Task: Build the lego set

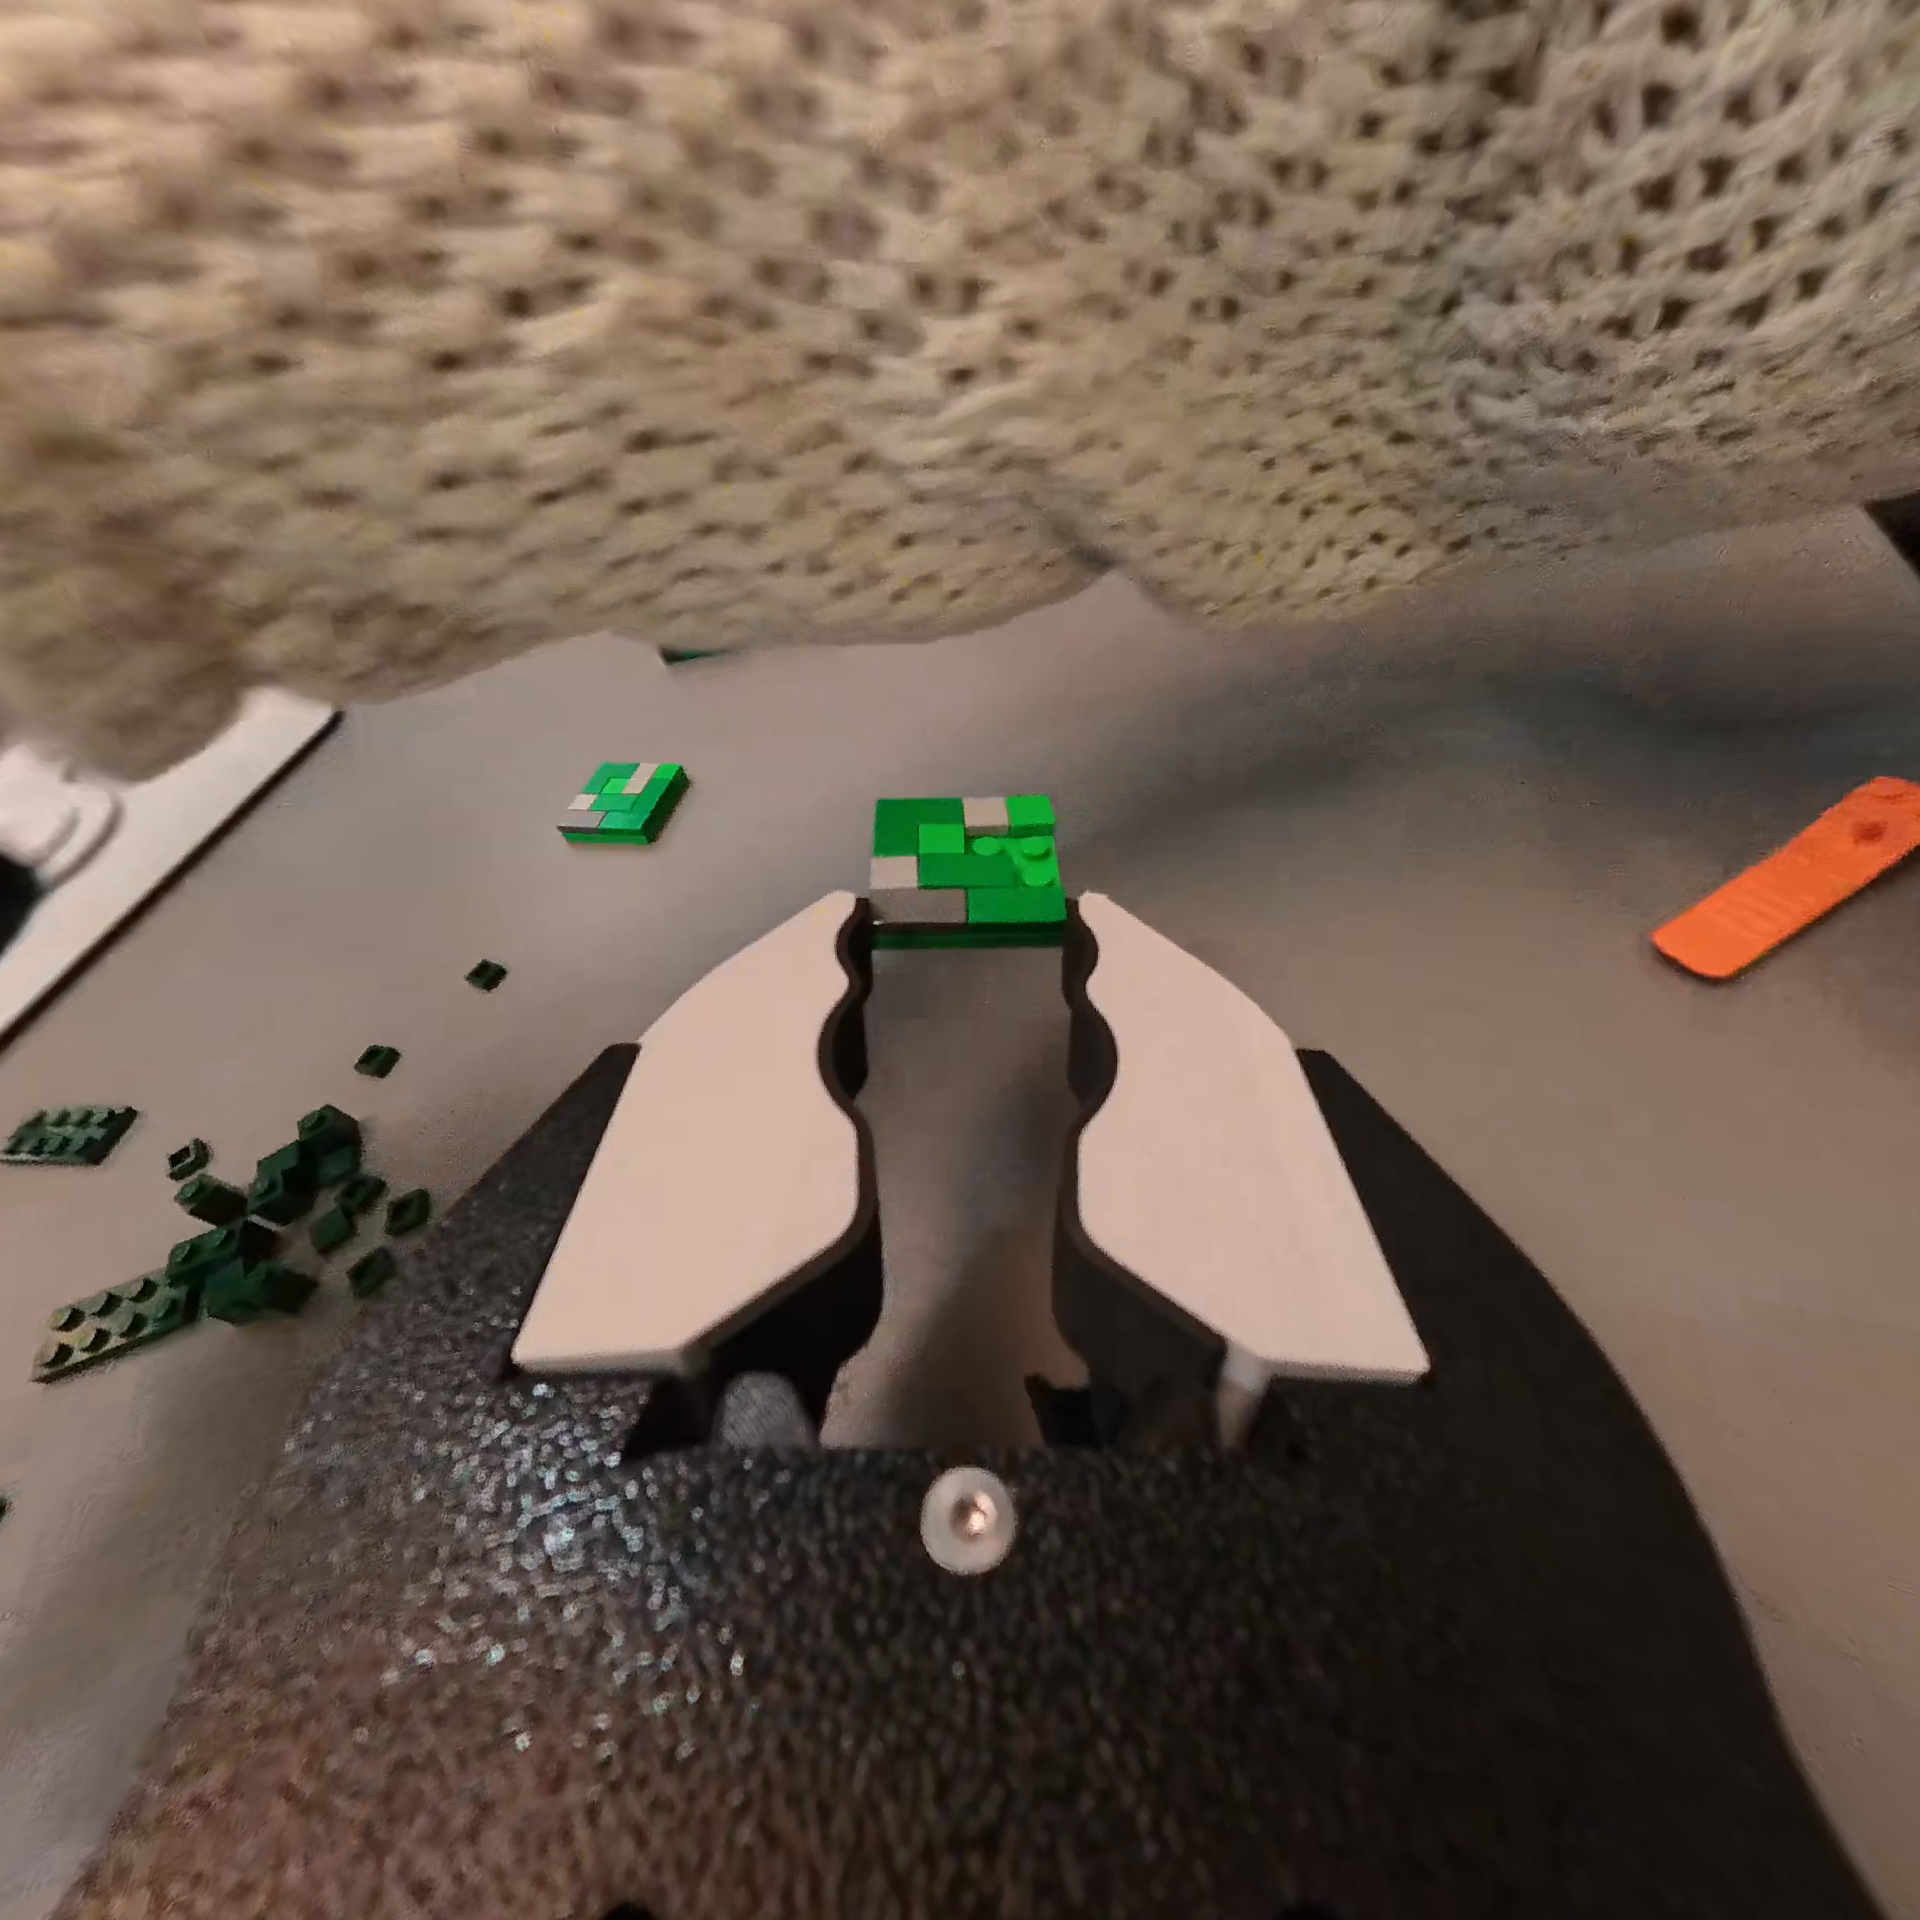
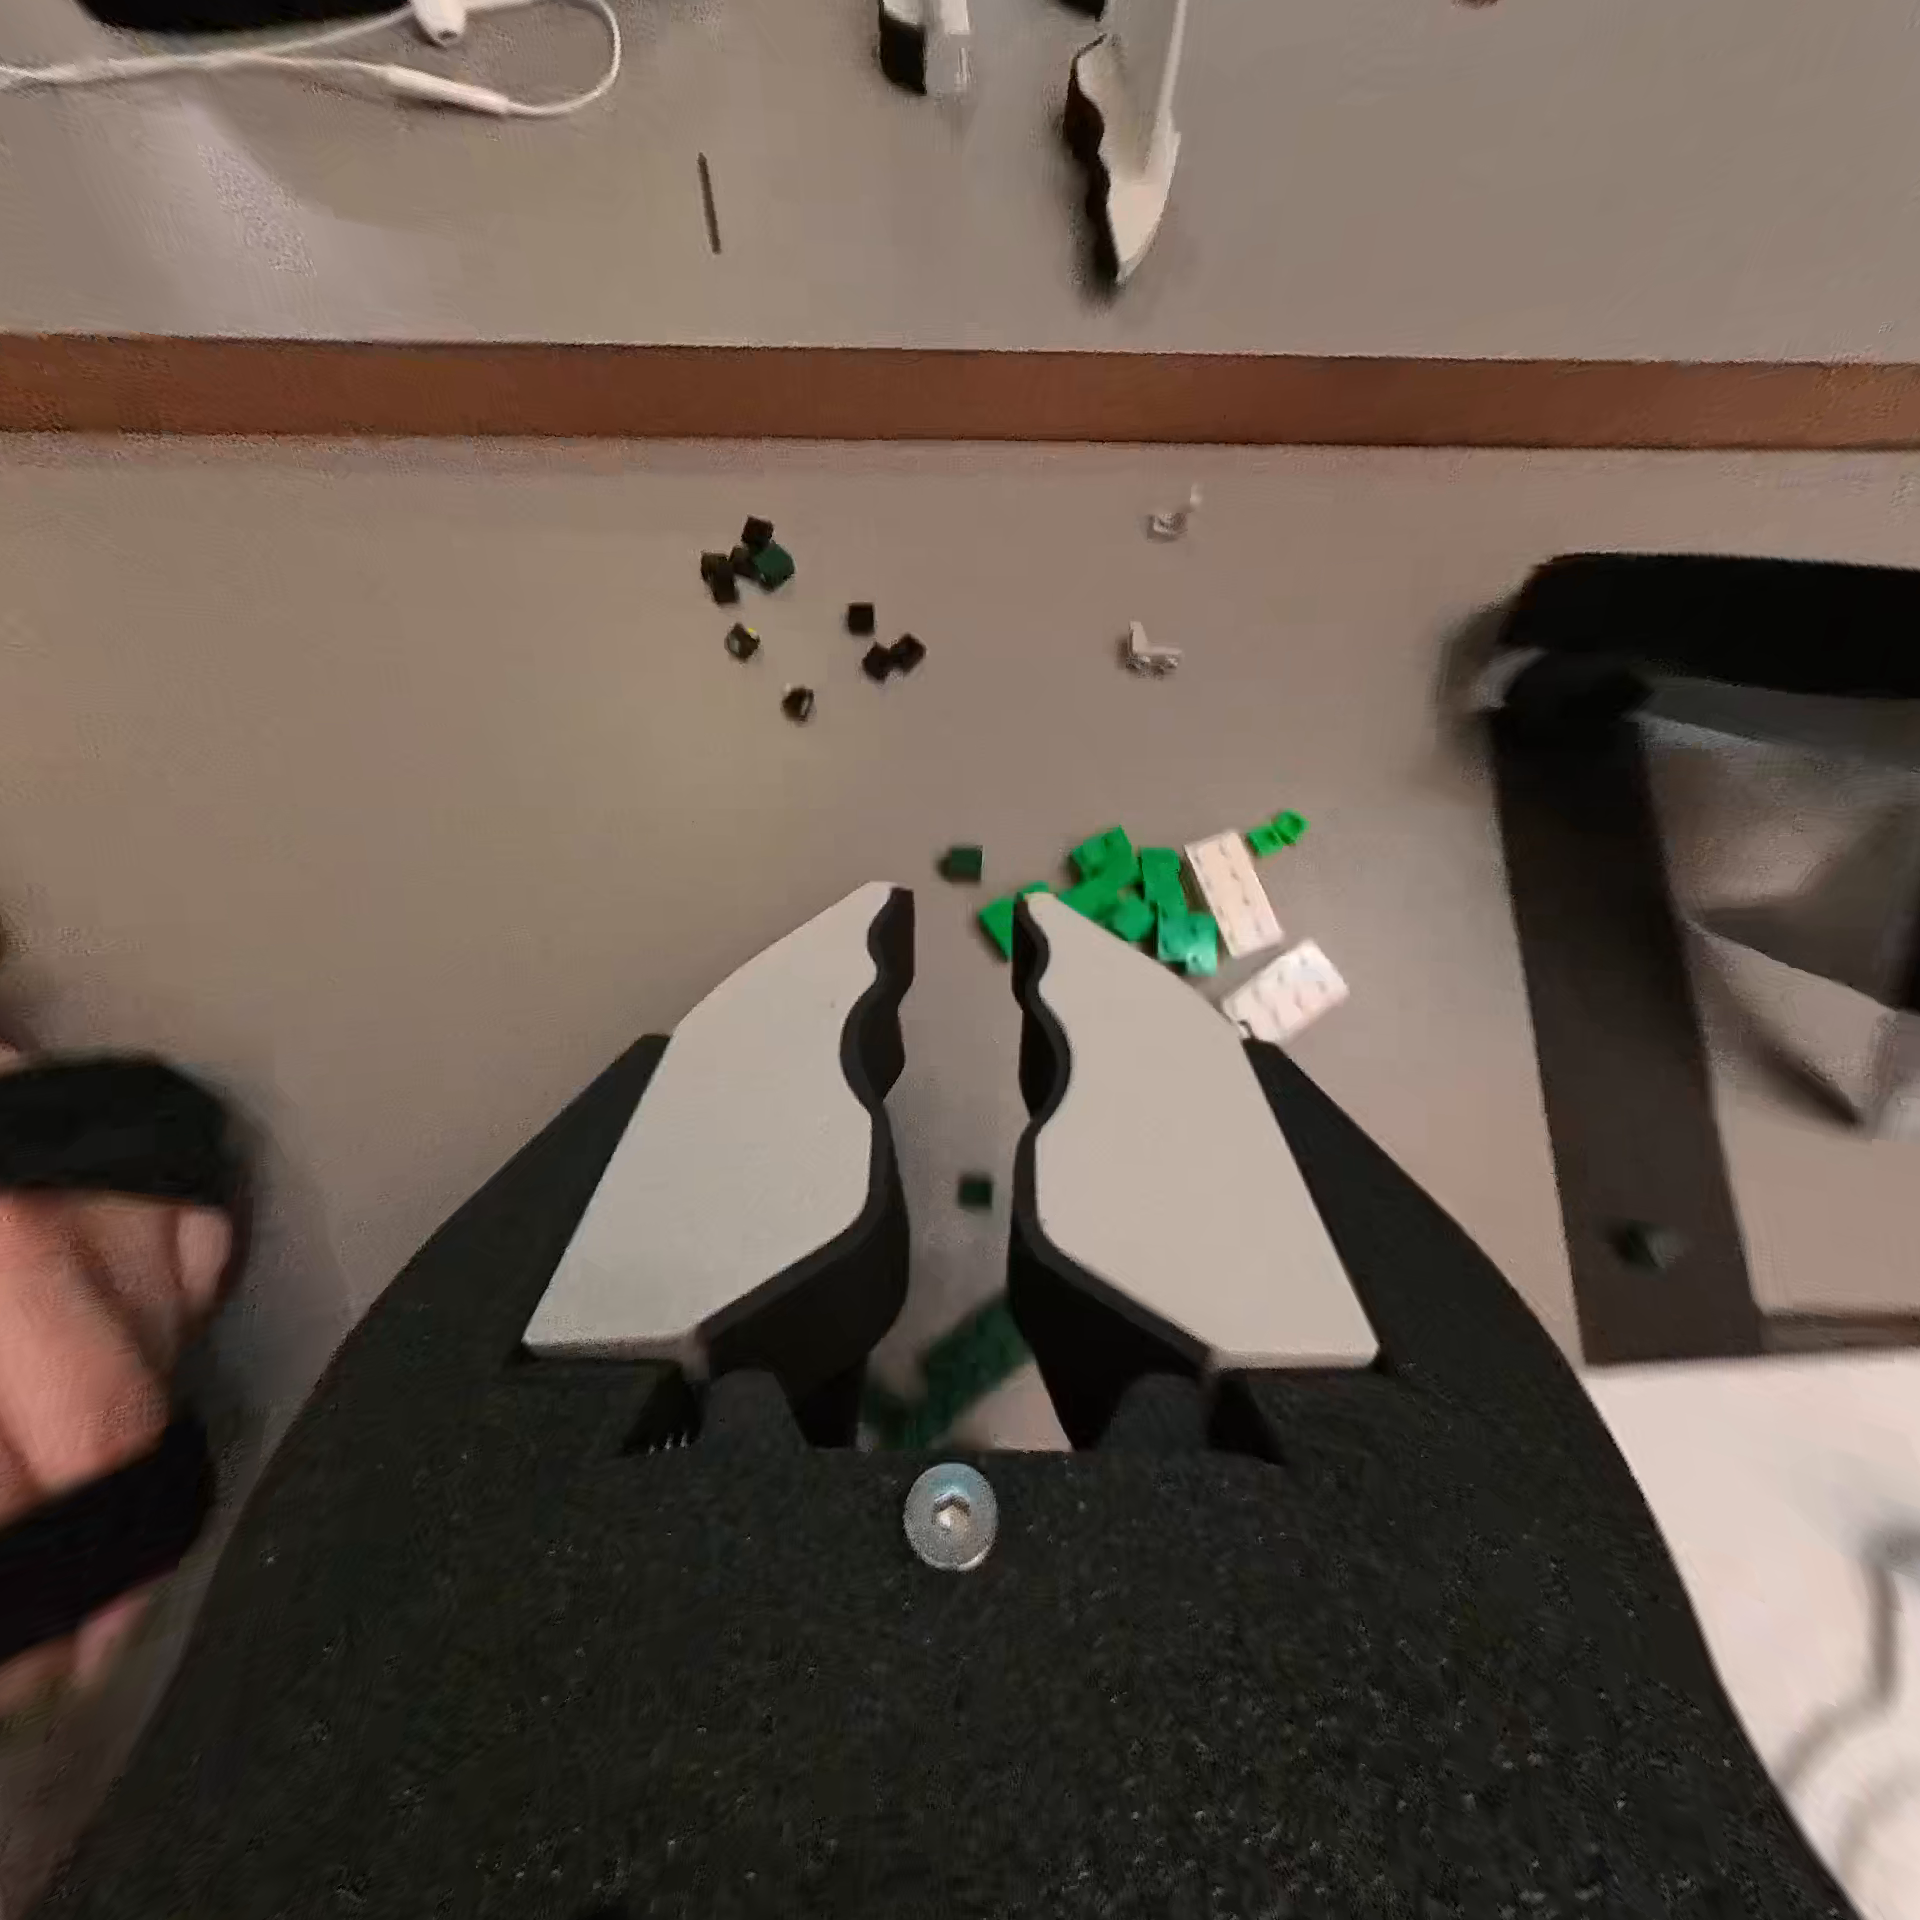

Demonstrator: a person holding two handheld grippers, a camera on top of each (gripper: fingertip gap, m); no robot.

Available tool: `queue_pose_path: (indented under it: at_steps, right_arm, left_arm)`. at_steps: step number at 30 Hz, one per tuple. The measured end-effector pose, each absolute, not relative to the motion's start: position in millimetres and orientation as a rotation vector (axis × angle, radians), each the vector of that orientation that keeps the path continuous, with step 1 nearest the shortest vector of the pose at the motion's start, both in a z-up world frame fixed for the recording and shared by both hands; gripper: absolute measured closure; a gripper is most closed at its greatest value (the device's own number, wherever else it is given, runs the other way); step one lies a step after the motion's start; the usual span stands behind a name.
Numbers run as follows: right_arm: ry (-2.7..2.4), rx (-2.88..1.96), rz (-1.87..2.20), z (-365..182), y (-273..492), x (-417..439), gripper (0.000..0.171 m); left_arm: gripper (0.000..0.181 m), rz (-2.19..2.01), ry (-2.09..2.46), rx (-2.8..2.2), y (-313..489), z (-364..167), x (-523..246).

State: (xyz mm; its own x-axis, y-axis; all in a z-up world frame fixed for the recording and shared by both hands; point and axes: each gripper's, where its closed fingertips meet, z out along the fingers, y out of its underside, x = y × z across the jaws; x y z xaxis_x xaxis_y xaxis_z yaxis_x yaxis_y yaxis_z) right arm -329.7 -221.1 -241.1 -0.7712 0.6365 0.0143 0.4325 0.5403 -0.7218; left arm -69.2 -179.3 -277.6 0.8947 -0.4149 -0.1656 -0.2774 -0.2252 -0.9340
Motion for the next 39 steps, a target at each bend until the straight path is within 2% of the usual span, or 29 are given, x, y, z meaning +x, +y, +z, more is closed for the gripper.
queue_pose_path:
  at_steps: [8,14,16,20,26,31,35,39]
  right_arm:
    - [-2.692,-1.117,1.0,-261.0,-275.2,-410.0,0.157]
    - [-2.924,-0.988,0.904,-277.0,-306.3,-396.5,0.158]
    - [-2.959,-0.906,0.796,-285.5,-307.1,-390.1,0.163]
    - [-2.908,-0.804,0.801,-268.7,-300.9,-376.3,0.168]
    - [-2.559,-0.729,0.846,-200.6,-231.2,-332.4,0.171]
    - [-2.114,-0.892,0.967,-156.1,-152.5,-255.5,0.171]
    - [-1.728,-1.004,1.067,-160.0,-101.2,-180.4,0.171]
    - [-1.441,-1.149,1.079,-198.6,-58.3,-118.2,0.171]
  left_arm:
    - [0.147,-0.152,0.508,-1.818,-180.0,-278.8,-68.5]
    - [0.146,-0.162,0.501,-1.818,-180.1,-279.4,-68.1]
    - [0.146,-0.155,0.51,-1.822,-180.2,-280.7,-67.2]
    - [0.147,-0.15,0.514,-1.819,-180.5,-280.4,-66.9]
    - [0.147,-0.158,0.482,-1.799,-177.9,-273.1,-76.0]
    - [0.147,-0.132,0.503,-1.795,-174.3,-267.5,-75.6]
    - [0.146,-0.104,0.541,-1.809,-170.7,-266.9,-69.9]
    - [0.146,-0.09,0.56,-1.812,-168.4,-266.3,-65.0]
